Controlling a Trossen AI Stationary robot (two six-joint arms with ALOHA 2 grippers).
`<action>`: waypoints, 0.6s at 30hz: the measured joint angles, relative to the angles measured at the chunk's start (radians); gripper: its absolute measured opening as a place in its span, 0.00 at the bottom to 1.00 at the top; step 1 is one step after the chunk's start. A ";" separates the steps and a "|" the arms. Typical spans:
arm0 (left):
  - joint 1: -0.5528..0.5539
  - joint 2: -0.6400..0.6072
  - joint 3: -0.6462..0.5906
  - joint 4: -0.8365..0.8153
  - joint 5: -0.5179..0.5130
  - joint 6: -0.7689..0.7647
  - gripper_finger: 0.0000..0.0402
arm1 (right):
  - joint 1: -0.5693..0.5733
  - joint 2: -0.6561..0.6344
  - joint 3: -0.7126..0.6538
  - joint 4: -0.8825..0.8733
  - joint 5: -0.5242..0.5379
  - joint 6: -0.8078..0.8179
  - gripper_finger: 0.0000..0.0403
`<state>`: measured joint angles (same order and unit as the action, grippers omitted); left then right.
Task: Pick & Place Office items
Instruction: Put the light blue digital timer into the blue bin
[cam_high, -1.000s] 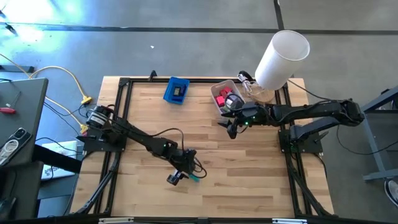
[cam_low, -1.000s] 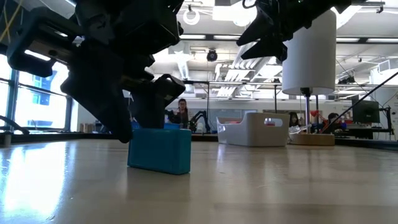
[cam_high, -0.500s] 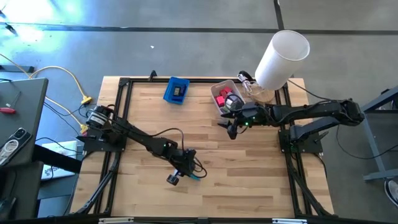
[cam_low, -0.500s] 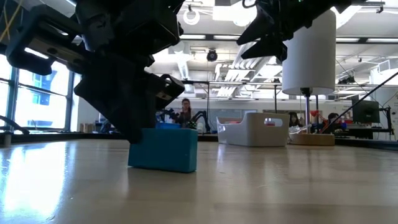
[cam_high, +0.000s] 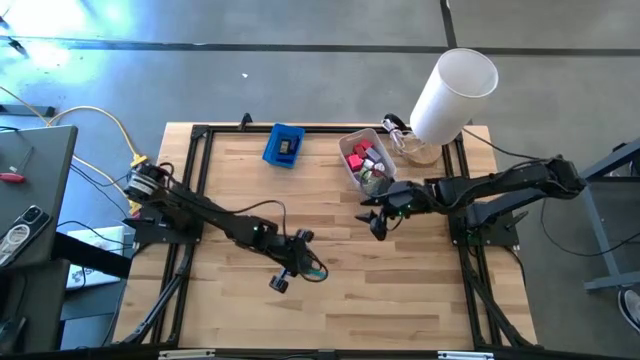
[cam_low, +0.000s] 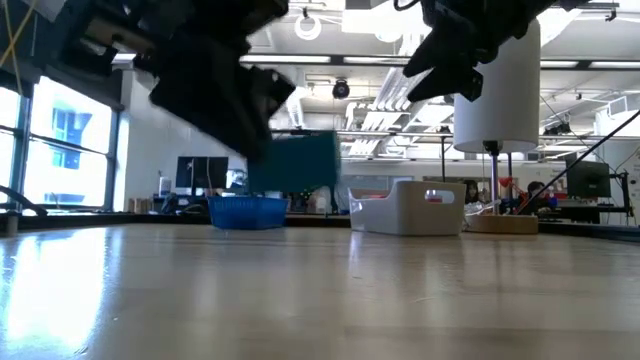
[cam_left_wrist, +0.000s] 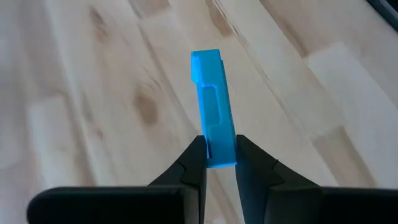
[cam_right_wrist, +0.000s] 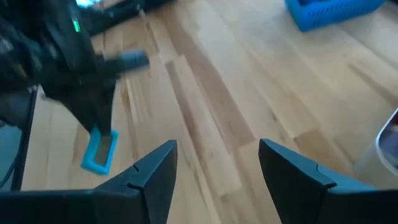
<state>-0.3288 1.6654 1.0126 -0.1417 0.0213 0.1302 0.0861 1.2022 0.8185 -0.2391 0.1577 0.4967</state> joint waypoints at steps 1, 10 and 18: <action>0.004 -0.017 0.000 -0.001 -0.018 0.005 0.11 | 0.012 0.000 0.000 -0.011 0.004 0.008 0.53; 0.112 -0.181 0.000 -0.059 -0.186 -0.112 0.11 | 0.128 0.000 0.000 -0.043 0.080 0.034 0.53; 0.284 -0.251 0.000 -0.138 -0.539 -0.138 0.13 | 0.199 0.000 0.000 -0.041 0.173 0.035 0.53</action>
<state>-0.0449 1.4143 1.0126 -0.2796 -0.5180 -0.0074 0.2855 1.2022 0.8181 -0.2803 0.3311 0.5312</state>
